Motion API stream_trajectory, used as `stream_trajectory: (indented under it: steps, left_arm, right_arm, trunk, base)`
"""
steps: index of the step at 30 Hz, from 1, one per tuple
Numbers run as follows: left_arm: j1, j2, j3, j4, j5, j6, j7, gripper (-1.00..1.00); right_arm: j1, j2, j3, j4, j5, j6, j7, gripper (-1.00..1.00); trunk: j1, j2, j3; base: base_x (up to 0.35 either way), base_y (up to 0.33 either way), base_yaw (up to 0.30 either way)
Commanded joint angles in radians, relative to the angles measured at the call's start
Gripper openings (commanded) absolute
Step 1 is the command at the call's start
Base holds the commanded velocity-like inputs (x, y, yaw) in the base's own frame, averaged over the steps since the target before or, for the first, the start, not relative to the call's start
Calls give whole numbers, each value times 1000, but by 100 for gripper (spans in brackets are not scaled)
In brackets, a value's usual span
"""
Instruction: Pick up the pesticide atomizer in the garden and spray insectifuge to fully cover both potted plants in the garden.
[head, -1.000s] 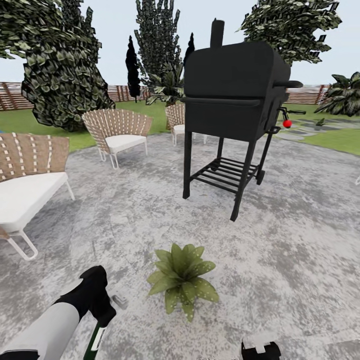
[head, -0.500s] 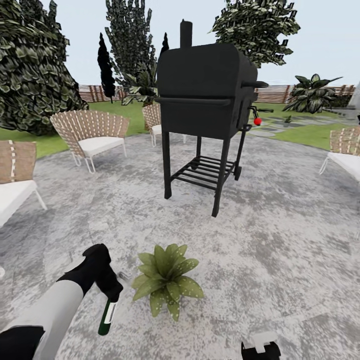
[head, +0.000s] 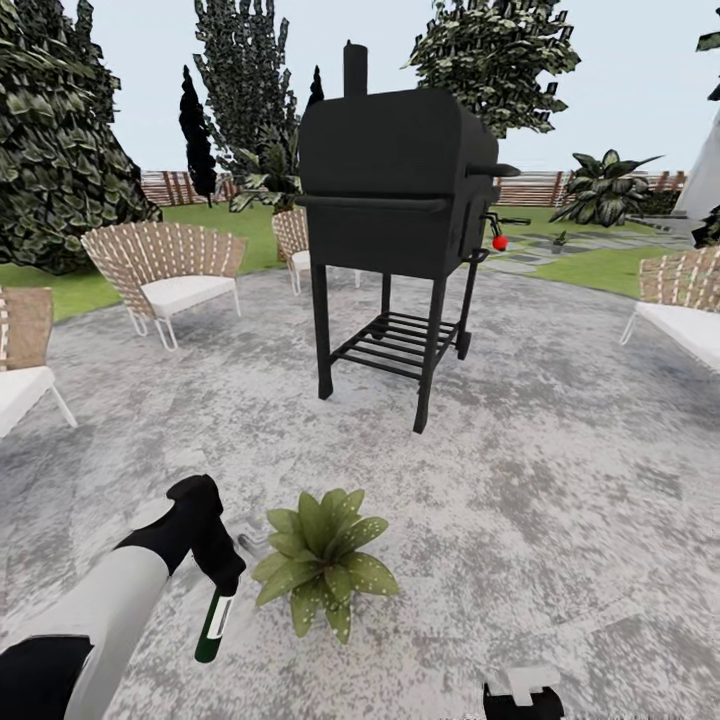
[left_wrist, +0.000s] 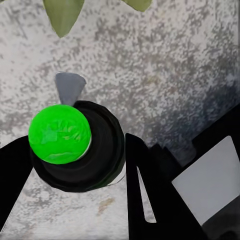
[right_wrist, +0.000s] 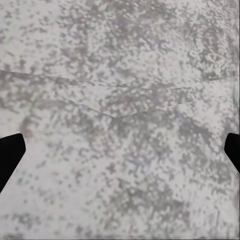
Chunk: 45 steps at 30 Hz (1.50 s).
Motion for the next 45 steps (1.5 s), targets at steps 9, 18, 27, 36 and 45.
stream_trajectory:
  steps: [9, 18, 27, 36, 45]
  left_arm:
    - [4, 2, -4, 8, -6, 11, -9, -100]
    - [4, 0, 0, 12, -6, 11, -9, -100]
    - [16, 2, 2, 15, -6, 9, -4, -100]
    - [86, 9, 0, 15, -6, 7, 0, -100]
    - [113, 12, 1, 9, -7, 6, 1, -100]
  right_arm:
    - [-1, 0, -8, 2, 10, -3, -3, 100]
    - [-1, 0, -8, 2, 10, -3, -3, 100]
    - [-1, 0, -8, 2, 10, -3, -2, 100]
    - [-1, -1, -7, 2, 11, -3, -3, 100]
    - [-1, -7, -5, 6, 13, -3, -2, 100]
  trunk:
    - [0, 0, 5]
    - [0, 0, 7]
    - [0, 0, 7]
    - [0, 0, 7]
    - [0, 0, 7]
  base:
    - [-78, 147, -233]
    - [-80, 294, -234]
    - [152, 195, -233]
    - [26, 2, -161]
    - [0, 0, -3]
